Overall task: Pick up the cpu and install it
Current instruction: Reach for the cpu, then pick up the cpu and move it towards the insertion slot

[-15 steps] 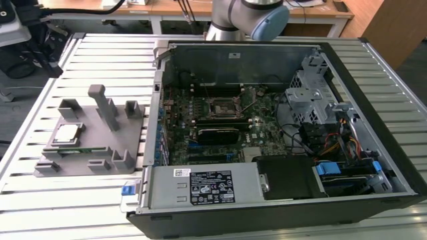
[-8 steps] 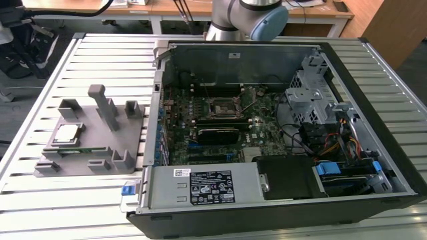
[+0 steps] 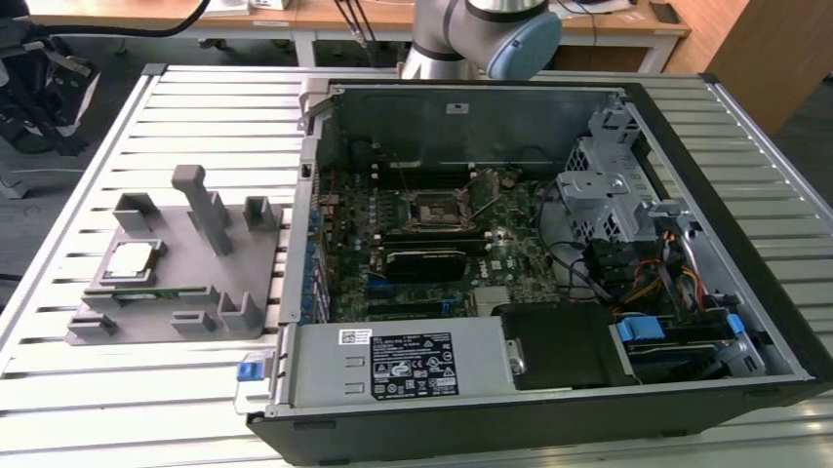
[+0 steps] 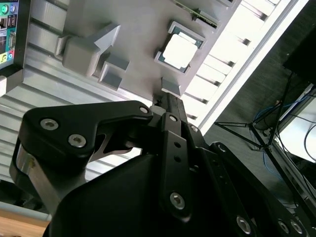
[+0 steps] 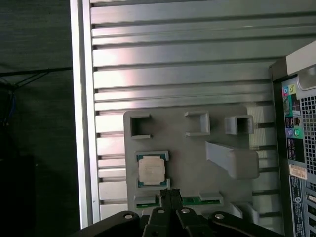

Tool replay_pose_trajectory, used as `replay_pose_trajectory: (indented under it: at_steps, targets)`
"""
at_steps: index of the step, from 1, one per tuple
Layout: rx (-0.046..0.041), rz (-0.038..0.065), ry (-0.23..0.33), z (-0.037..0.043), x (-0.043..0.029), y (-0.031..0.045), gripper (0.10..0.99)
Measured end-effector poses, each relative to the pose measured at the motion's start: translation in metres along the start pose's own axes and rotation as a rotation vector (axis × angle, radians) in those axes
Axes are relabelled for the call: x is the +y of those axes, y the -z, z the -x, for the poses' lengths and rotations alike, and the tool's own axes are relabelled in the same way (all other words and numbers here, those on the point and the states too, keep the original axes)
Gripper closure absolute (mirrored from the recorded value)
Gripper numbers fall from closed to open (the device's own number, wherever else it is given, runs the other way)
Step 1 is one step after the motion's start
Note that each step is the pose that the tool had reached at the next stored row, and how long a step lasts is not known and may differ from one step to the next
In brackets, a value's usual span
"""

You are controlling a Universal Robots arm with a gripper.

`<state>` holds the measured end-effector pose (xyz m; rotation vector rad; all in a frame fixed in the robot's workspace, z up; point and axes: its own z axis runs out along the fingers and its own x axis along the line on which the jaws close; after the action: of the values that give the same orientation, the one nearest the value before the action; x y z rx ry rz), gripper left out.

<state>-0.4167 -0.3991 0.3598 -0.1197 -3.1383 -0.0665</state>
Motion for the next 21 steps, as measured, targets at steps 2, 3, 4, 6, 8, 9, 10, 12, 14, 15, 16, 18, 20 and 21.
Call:
replay_pose_trajectory:
  at_steps: [2, 3, 4, 6, 8, 9, 10, 12, 14, 15, 16, 18, 20, 21]
  targets:
    - [0.0, 0.0, 0.0, -0.0001, 0.0001, 0.0, 0.98]
    - [0.0, 0.0, 0.0, -0.0002, 0.0001, 0.0, 0.98]
    - [-0.0001, 0.0, 0.0, -0.0003, 0.0, -0.0001, 0.98]
    - [-0.0001, 0.0, 0.0, -0.0004, 0.0, -0.0001, 0.98]
    - [0.0, 0.0, 0.0, -0.0004, 0.0, -0.0001, 0.98]
    - [0.0, 0.0, 0.0, -0.0004, 0.0, -0.0001, 0.98]
    - [0.0001, 0.0, 0.0, -0.0005, 0.0, -0.0002, 0.98]
    - [0.0, 0.0, 0.0, -0.0004, 0.0, -0.0006, 0.98]
    - [-0.0002, 0.0, 0.0, -0.0005, -0.0005, -0.0018, 0.98]
    - [0.0002, 0.0, 0.003, -0.0005, -0.0013, -0.0028, 0.98]
    - [0.0008, 0.0, 0.009, -0.0006, -0.0019, -0.004, 0.98]
    - [0.0028, 0.0, 0.022, -0.001, -0.0031, -0.0067, 0.98]
    - [0.0034, 0.0, 0.032, -0.0022, -0.0048, -0.0088, 0.98]
    - [0.0036, 0.001, 0.036, -0.0029, -0.0052, -0.0095, 0.98]
